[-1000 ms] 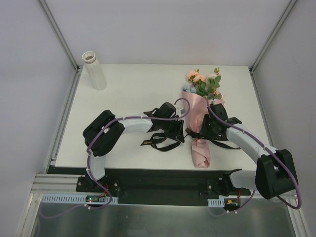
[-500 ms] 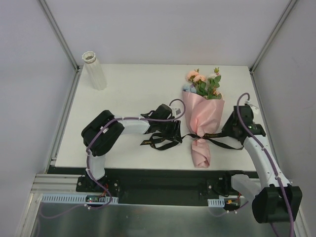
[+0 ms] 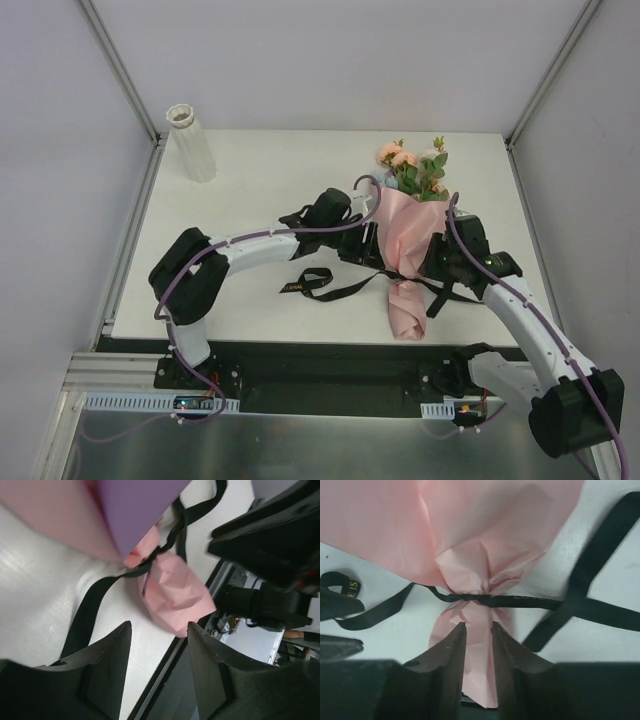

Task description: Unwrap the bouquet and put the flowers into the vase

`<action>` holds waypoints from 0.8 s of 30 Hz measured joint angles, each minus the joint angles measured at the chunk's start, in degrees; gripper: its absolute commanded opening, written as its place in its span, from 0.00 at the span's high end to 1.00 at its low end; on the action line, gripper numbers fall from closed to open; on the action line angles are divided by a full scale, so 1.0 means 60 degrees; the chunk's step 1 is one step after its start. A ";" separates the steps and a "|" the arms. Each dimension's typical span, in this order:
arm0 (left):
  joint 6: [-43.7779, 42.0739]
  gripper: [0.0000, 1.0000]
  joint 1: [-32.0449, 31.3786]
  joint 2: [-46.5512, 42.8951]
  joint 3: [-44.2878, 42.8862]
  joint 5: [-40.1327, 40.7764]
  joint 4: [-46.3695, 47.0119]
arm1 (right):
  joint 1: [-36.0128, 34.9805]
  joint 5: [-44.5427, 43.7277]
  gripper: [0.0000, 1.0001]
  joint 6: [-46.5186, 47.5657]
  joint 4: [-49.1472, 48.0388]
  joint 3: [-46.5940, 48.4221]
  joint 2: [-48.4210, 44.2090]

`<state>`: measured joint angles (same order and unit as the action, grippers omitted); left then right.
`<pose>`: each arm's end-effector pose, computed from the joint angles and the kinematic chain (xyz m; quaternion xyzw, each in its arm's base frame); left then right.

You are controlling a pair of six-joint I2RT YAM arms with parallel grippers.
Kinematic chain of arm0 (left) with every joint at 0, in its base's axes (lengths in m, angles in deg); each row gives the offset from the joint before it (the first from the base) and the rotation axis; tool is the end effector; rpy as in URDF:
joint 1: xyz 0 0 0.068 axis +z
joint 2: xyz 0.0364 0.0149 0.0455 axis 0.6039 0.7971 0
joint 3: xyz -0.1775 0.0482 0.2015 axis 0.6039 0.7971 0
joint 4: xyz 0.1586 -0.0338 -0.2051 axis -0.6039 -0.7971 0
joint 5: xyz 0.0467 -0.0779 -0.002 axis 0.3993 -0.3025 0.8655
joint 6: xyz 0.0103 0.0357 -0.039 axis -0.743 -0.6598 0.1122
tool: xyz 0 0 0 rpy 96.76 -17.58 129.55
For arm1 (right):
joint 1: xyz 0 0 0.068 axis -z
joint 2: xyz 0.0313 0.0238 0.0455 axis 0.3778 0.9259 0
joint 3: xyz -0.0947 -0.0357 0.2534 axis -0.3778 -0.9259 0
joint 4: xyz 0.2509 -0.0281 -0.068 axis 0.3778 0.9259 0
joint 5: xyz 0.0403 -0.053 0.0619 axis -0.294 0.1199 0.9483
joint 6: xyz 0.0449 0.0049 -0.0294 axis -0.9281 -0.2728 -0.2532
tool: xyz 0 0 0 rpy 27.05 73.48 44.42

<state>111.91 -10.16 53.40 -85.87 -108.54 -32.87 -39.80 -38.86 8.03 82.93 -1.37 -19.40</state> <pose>0.2603 -0.3095 0.2236 0.2331 0.8135 -0.4893 0.2107 0.1847 0.0575 0.2591 -0.0472 0.9272 0.0782 0.3634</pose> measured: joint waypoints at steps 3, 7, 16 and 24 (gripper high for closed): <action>0.0182 0.71 -0.0087 0.0335 -0.0659 -0.0448 0.0149 | -0.0007 0.0645 0.98 -0.0142 -0.0565 -0.0211 0.0725; 0.0528 0.77 -0.0379 0.1042 -0.1355 -0.0845 0.0528 | -0.0073 0.0973 0.99 -0.0423 -0.1107 -0.0820 0.1202; 0.1009 0.83 -0.0550 0.2313 -0.2044 -0.1169 0.0623 | -0.0164 0.1264 0.99 -0.1435 -0.2739 -0.2495 0.1049; 0.0969 0.72 -0.0557 0.2827 -0.2069 -0.1180 0.0627 | -0.0182 0.1443 0.99 -0.1902 -0.3850 -0.2823 0.1370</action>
<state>117.73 -13.50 70.36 -98.28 -115.63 -29.11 -40.89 -30.20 -3.38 59.83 -18.31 -11.18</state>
